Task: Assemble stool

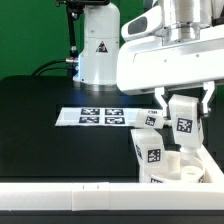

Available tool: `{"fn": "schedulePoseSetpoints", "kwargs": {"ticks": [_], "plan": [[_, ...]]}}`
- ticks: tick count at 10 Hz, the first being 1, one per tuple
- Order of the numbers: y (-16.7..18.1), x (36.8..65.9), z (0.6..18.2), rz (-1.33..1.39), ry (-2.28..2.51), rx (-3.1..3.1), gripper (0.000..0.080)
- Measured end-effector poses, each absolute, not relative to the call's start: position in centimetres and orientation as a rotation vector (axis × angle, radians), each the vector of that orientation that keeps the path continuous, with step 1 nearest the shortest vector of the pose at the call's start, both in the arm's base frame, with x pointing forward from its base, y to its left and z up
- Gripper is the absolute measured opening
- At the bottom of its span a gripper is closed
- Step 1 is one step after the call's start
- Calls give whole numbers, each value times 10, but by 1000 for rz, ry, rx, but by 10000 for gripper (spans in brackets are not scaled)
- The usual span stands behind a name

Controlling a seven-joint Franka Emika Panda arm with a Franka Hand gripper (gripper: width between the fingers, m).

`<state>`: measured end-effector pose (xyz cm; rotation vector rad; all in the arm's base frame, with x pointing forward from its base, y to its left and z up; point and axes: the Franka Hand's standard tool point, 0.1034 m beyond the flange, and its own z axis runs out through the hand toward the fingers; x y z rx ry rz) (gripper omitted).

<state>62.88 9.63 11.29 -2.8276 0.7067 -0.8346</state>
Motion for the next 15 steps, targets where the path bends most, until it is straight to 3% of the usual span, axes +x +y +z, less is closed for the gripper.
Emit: {"fn": "schedulePoseSetpoints", "kwargs": {"ticks": [10, 15], "plan": [[107, 625, 81, -814, 672, -2868, 323], [109, 620, 75, -828, 656, -2876, 323]]}}
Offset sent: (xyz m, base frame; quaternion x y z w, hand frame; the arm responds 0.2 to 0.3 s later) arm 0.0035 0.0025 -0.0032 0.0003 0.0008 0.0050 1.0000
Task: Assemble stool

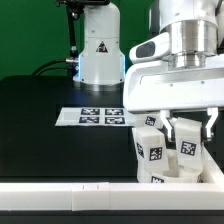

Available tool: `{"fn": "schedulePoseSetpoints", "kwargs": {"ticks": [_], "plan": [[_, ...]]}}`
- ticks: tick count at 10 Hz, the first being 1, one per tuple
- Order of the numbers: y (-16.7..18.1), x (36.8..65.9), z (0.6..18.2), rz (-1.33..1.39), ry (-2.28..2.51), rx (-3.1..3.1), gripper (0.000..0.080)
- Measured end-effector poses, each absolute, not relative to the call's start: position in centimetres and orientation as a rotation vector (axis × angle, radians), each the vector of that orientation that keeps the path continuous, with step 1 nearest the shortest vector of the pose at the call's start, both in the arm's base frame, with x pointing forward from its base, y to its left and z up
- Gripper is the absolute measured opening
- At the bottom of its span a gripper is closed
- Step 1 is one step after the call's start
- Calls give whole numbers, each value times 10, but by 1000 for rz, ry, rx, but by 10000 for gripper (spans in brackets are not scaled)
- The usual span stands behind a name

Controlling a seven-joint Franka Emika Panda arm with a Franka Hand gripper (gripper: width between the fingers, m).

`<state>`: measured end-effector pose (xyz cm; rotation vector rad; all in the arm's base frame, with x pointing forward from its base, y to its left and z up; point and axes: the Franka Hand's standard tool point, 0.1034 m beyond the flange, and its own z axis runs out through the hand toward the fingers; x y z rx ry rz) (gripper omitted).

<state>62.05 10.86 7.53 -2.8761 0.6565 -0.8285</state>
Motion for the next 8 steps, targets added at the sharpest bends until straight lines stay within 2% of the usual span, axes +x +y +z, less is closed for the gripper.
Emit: {"fn": "schedulePoseSetpoints", "kwargs": {"ticks": [1, 2, 3, 4, 5, 8], "plan": [[109, 621, 75, -829, 656, -2876, 323], [109, 621, 75, -829, 653, -2877, 376], [109, 621, 75, -829, 651, -2878, 376], [108, 619, 74, -770, 652, -2896, 522], [107, 617, 85, -623, 676, -2912, 622], [87, 615, 115, -214, 695, -2931, 645]]}}
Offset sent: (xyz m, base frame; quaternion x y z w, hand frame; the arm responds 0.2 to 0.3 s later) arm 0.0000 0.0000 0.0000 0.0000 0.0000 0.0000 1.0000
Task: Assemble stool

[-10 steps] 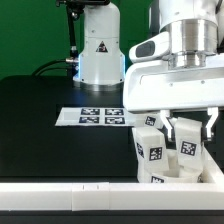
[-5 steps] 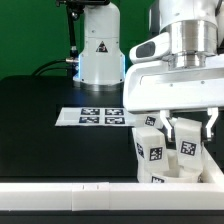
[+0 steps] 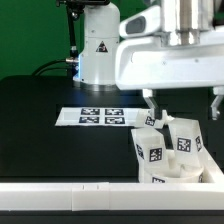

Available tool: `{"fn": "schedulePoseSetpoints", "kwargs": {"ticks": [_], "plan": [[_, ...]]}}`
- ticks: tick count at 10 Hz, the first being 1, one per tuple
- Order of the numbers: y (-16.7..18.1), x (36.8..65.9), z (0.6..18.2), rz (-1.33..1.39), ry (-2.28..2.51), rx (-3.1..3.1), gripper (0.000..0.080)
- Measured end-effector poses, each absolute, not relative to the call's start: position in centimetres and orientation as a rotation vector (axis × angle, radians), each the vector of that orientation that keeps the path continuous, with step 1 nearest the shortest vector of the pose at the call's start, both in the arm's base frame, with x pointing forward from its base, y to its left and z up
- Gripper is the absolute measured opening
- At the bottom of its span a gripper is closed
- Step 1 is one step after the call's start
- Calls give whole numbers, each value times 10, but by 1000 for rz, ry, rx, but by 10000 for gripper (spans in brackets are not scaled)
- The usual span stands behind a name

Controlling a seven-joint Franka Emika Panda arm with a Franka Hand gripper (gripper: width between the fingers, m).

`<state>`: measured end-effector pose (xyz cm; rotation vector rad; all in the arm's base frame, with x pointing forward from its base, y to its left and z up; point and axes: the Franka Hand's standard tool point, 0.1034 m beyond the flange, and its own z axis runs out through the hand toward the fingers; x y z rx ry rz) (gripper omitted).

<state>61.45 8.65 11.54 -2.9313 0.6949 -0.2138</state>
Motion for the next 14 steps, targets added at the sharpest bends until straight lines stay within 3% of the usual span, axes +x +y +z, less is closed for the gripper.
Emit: {"fn": "schedulePoseSetpoints", "kwargs": {"ticks": [2, 4, 6, 8, 12, 14], "plan": [[92, 614, 116, -20, 754, -2920, 649], [92, 615, 114, -21, 695, -2940, 649], [111, 617, 112, -90, 383, -3012, 649], [105, 617, 113, -137, -26, -3060, 649], [95, 613, 111, -162, -387, -3074, 649], [101, 613, 111, -124, -884, -3010, 649]]}}
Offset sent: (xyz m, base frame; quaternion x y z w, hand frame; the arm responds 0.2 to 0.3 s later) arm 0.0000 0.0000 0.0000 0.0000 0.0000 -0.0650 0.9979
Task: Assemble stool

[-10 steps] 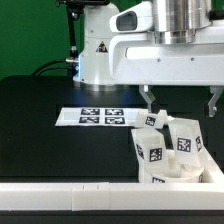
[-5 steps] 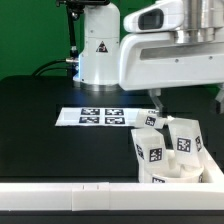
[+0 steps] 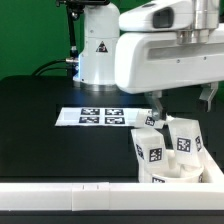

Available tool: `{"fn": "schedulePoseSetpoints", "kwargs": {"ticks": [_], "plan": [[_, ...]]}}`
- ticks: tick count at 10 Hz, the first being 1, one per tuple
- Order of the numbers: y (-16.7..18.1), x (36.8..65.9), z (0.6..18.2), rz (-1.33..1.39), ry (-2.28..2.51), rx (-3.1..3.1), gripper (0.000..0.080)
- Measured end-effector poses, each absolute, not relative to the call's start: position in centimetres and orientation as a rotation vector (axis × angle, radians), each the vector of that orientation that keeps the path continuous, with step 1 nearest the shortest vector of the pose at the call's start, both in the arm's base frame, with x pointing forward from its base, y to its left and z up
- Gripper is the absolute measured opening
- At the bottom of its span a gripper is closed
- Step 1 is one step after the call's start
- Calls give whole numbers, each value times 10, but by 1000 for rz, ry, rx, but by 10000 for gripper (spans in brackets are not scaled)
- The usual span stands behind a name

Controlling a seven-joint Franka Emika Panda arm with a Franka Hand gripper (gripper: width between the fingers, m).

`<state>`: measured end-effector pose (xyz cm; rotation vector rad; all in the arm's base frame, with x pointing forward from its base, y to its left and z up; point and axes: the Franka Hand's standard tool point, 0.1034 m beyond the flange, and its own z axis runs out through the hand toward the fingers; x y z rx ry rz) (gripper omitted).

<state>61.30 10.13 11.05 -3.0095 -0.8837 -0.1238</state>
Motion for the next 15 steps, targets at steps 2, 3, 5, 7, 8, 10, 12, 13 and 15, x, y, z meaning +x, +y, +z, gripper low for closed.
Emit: {"fn": "schedulePoseSetpoints", "kwargs": {"ticks": [2, 3, 5, 7, 8, 10, 12, 13, 15], "plan": [[114, 612, 106, -103, -1180, -2945, 649], [110, 613, 106, -98, -1254, -2924, 649], [106, 615, 96, -69, -1424, -2872, 649], [107, 625, 85, -72, -1385, -2899, 649], [108, 626, 82, -94, -1349, -2920, 649], [106, 627, 82, -94, -1310, -2938, 377], [106, 627, 82, -101, -1122, -3010, 344], [107, 627, 82, -109, -936, -3068, 344], [107, 628, 83, -124, -468, -3160, 342]]}}
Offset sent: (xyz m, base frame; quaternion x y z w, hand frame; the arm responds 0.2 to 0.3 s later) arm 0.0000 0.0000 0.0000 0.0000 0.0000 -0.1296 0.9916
